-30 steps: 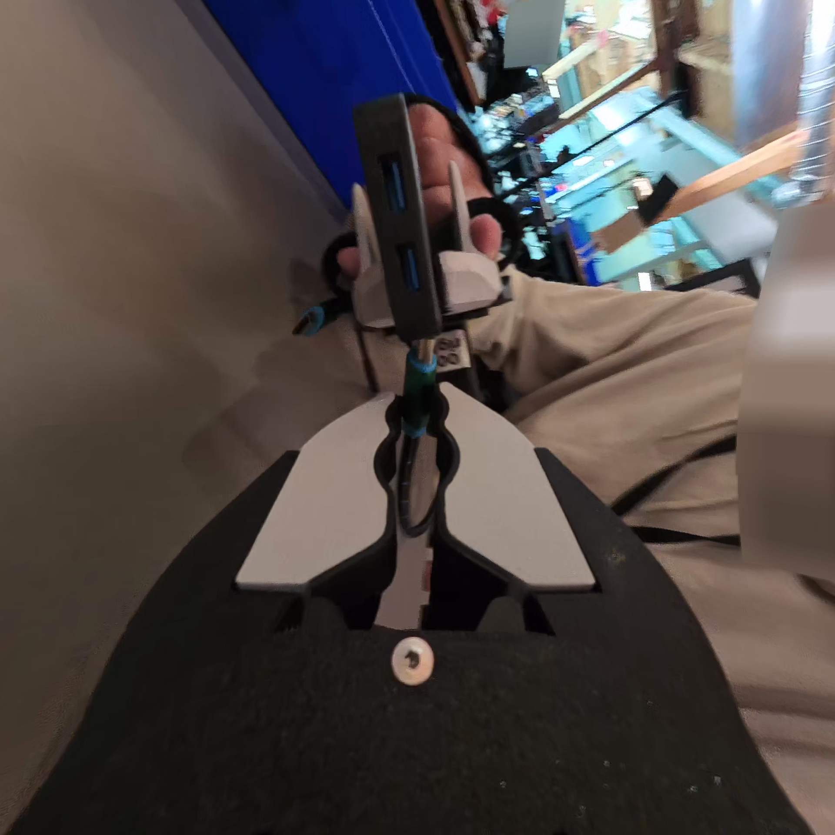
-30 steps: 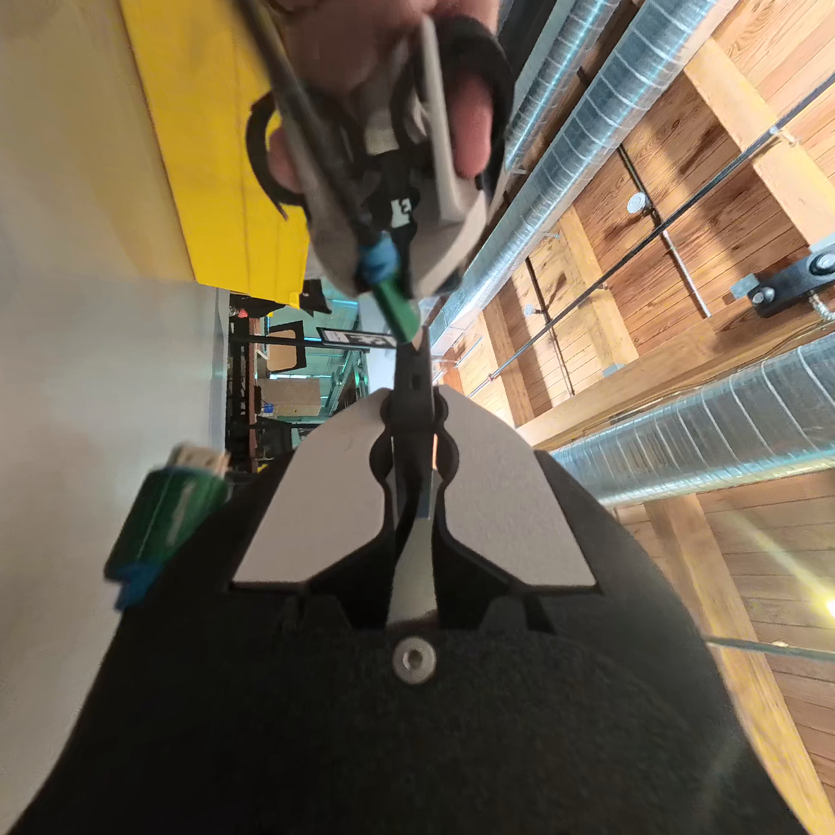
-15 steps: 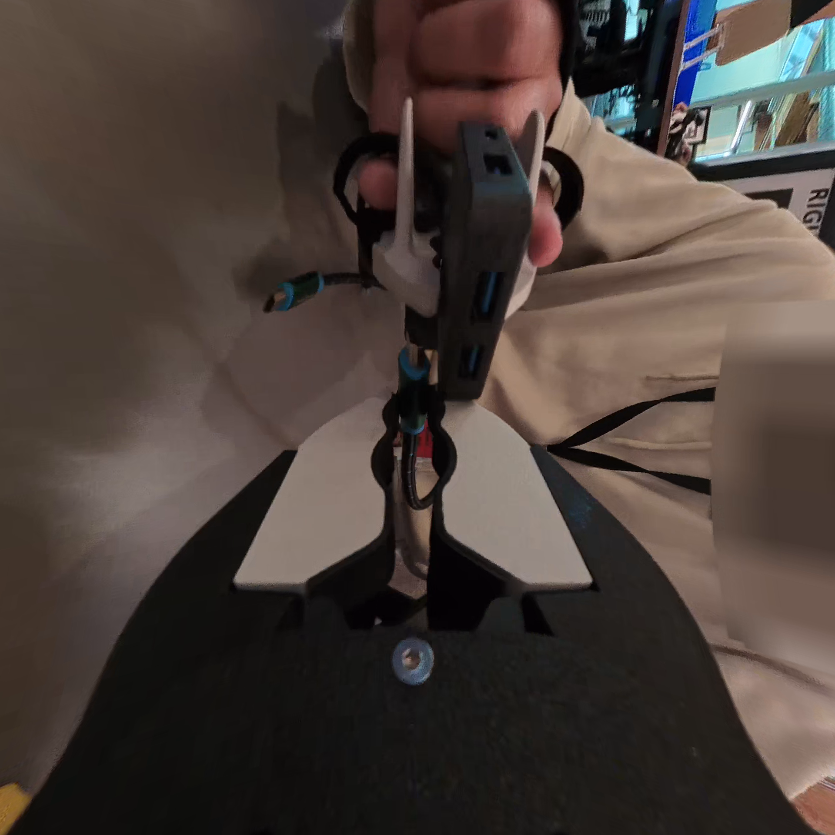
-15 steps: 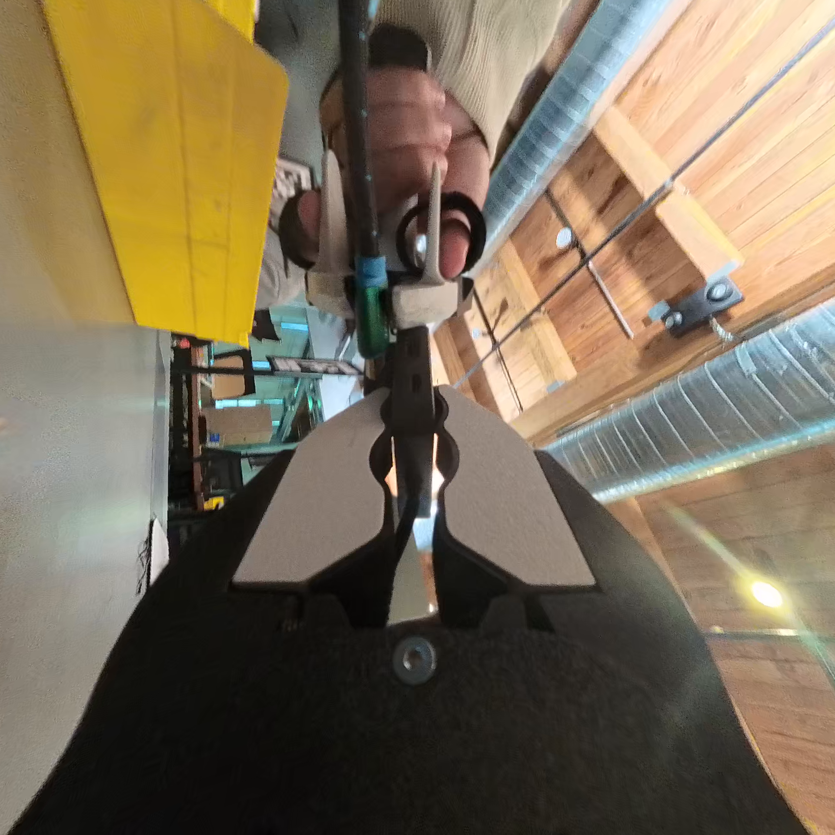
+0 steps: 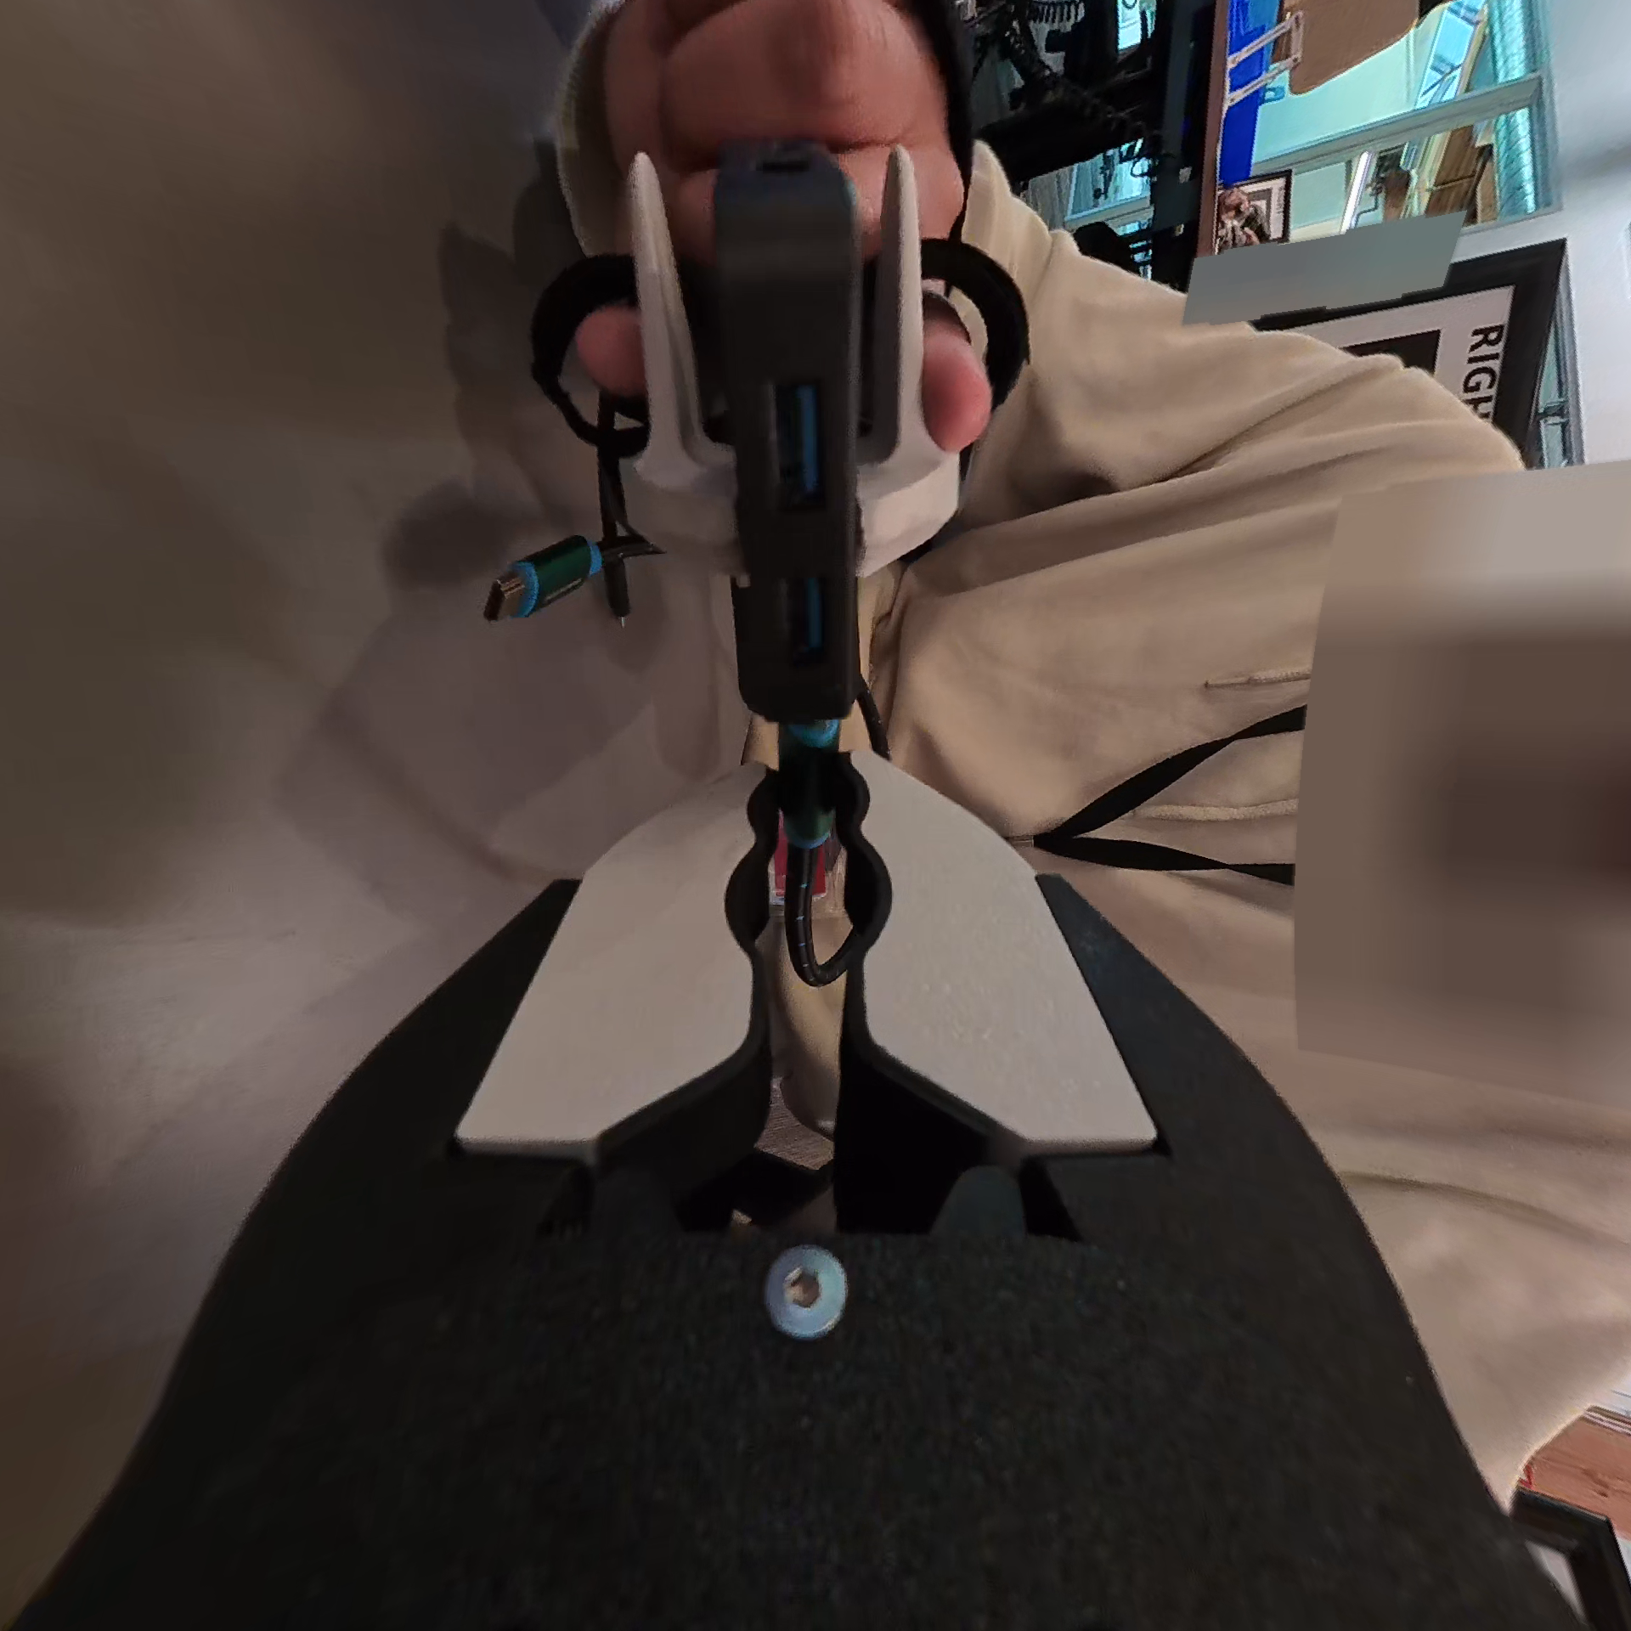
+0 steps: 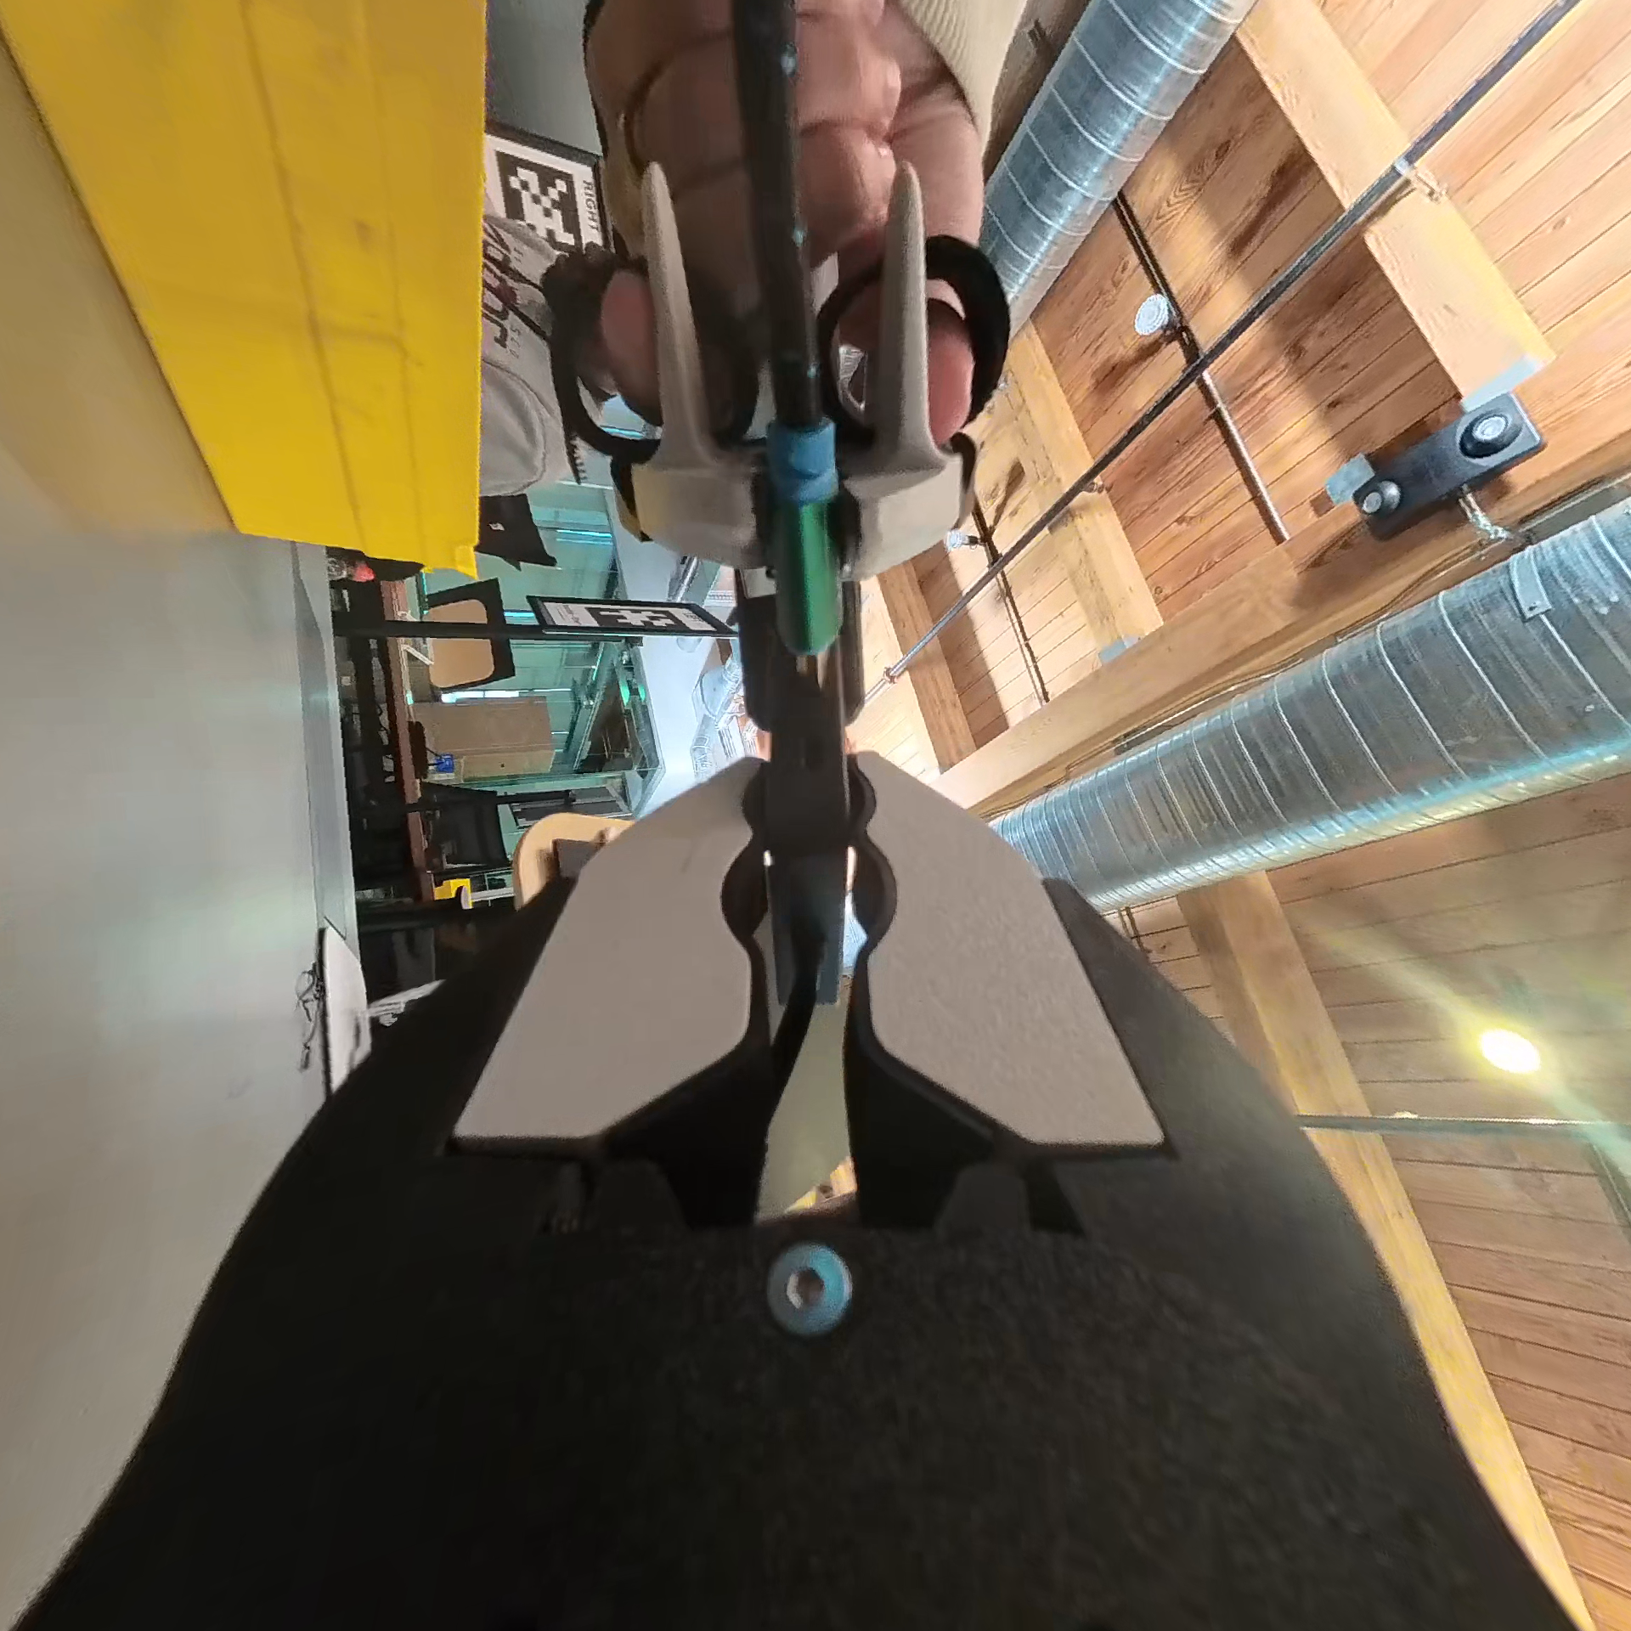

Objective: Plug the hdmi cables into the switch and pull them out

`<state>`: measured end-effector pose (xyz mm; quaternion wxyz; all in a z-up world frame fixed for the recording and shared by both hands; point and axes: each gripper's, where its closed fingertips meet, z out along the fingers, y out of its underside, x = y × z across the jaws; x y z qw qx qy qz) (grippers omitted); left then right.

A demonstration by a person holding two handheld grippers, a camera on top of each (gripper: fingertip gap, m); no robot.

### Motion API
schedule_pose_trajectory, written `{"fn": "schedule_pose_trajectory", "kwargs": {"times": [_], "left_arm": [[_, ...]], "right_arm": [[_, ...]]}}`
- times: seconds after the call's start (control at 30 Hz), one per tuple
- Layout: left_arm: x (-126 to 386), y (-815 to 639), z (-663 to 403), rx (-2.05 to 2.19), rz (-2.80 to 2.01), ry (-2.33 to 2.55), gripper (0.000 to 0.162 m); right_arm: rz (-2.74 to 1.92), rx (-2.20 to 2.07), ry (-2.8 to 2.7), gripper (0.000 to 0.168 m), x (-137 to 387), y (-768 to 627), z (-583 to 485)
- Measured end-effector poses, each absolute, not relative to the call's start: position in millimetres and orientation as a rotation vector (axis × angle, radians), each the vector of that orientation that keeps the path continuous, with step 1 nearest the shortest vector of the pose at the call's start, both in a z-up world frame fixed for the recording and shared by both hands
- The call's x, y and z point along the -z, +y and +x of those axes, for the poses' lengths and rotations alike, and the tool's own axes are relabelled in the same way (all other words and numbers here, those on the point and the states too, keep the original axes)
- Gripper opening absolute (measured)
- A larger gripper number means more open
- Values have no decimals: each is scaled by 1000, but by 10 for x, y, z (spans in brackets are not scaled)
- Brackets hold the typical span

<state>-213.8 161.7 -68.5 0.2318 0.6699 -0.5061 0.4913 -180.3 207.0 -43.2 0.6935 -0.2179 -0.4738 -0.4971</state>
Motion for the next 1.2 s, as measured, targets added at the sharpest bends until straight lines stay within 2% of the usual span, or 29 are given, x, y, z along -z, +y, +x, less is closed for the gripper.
{"fn": "schedule_pose_trajectory", "kwargs": {"times": [0.43,0.6,0.77,0.8,0.87,1.03,1.2], "left_arm": [[605,1531,-2137,-1340,1761,-1427,10],[676,1628,-2104,-1307,1869,-1480,11],[791,1905,-1995,-1283,2184,-1568,12],[771,1973,-1979,-1319,2241,-1563,13],[686,2136,-1996,-1400,2363,-1603,25],[471,2501,-2268,-1587,2940,-1841,28],[852,2288,-2253,-1311,3304,-2156,28]], "right_arm": [[-418,1113,-1014,13,355,1944,-1845],[-461,1126,-1035,14,404,2006,-1822],[-604,1112,-1099,14,577,2214,-1747],[-631,1102,-1106,14,602,2242,-1733],[-689,1103,-1124,14,670,2309,-1686],[-851,976,-1029,14,638,2390,-1483],[-970,835,-919,13,578,2437,-1350]]}}
